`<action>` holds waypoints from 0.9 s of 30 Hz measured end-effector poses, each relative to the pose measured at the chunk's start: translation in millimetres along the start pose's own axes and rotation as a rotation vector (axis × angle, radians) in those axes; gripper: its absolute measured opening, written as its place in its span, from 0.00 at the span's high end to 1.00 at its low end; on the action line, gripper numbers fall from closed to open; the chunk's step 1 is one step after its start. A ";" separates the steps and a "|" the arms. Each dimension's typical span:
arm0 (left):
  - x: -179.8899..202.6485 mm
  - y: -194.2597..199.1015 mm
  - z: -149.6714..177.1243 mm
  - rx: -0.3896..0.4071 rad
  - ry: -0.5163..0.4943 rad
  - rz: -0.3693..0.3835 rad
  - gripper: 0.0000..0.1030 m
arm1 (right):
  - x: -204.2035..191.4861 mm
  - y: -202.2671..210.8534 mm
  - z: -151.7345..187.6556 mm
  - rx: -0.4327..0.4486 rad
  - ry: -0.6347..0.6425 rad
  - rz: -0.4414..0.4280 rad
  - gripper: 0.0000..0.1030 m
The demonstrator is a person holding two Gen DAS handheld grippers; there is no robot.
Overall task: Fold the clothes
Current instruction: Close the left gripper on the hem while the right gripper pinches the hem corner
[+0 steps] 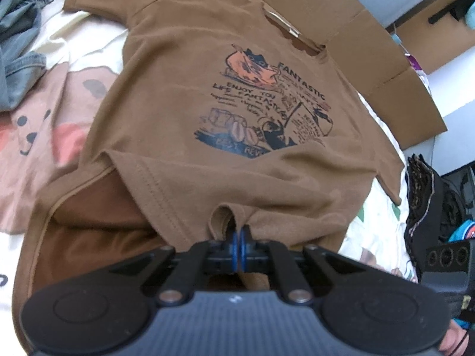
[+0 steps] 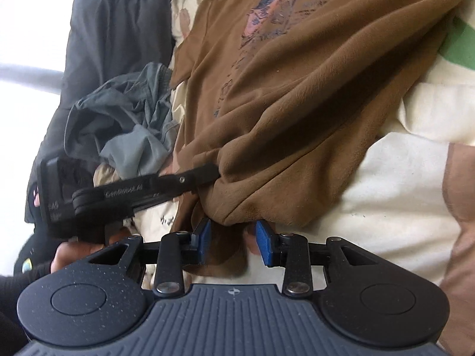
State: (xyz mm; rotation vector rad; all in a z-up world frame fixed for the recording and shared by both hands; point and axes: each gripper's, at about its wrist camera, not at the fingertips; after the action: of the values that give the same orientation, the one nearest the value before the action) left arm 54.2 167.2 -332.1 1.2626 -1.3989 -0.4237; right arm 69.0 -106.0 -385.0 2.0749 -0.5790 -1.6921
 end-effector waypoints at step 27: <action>10.3 18.1 5.0 -0.003 -0.024 0.045 0.97 | -3.6 -20.7 -14.3 -0.029 -0.045 -0.088 0.91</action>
State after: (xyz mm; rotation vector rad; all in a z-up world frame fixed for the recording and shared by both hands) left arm 44.3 162.9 -313.6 1.2247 -1.4436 -0.4114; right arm 83.7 -86.1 -390.7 2.0750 -0.4804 -1.7899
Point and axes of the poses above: each gripper's, at about its wrist camera, not at the fingertips, and y roughly against the way its jaws point, x to its right, z to its underside, and after that the axes turned 2 degrees about y, right-handed
